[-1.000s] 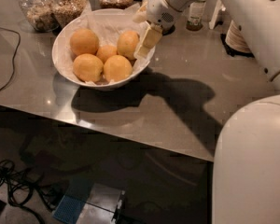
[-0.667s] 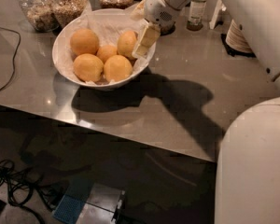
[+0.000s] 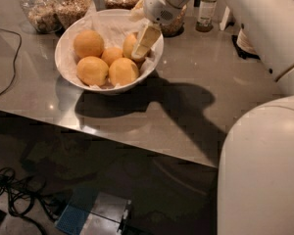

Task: Pick orange from white bowl

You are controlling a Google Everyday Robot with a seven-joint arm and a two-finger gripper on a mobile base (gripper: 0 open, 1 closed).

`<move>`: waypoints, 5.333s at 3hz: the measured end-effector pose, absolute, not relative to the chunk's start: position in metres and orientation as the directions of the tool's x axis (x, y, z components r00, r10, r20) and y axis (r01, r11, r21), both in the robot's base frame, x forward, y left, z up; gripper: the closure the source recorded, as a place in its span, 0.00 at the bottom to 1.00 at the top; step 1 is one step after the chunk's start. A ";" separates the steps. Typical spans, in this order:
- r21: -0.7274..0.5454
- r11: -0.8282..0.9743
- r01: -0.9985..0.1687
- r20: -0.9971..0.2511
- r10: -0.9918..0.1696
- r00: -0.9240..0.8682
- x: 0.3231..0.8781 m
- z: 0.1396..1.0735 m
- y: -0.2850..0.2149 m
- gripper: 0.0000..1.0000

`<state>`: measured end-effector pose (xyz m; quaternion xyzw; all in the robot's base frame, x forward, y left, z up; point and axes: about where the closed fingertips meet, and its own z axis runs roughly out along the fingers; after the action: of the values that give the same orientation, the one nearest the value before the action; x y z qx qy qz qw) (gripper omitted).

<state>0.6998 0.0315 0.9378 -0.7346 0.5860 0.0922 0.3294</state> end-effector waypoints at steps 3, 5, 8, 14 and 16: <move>-0.286 -0.112 -0.952 -0.492 -0.835 0.247 0.709 0.898 0.029 0.22; -0.289 -0.153 -0.945 -0.431 -0.861 0.271 0.712 0.897 0.028 0.43; -0.334 -0.195 -0.922 -0.553 -0.751 0.359 0.683 0.908 0.046 1.00; -0.387 -0.272 -0.881 -0.626 -0.624 0.468 0.589 1.020 0.064 0.50; -0.226 -0.214 -0.950 -0.570 -0.762 0.308 0.634 0.971 0.048 0.04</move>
Offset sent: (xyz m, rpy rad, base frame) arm 0.0084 -0.0054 -0.0390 -0.0626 0.0978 -0.0065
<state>0.6337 0.0480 0.9705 -0.7603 0.5629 0.1710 0.2756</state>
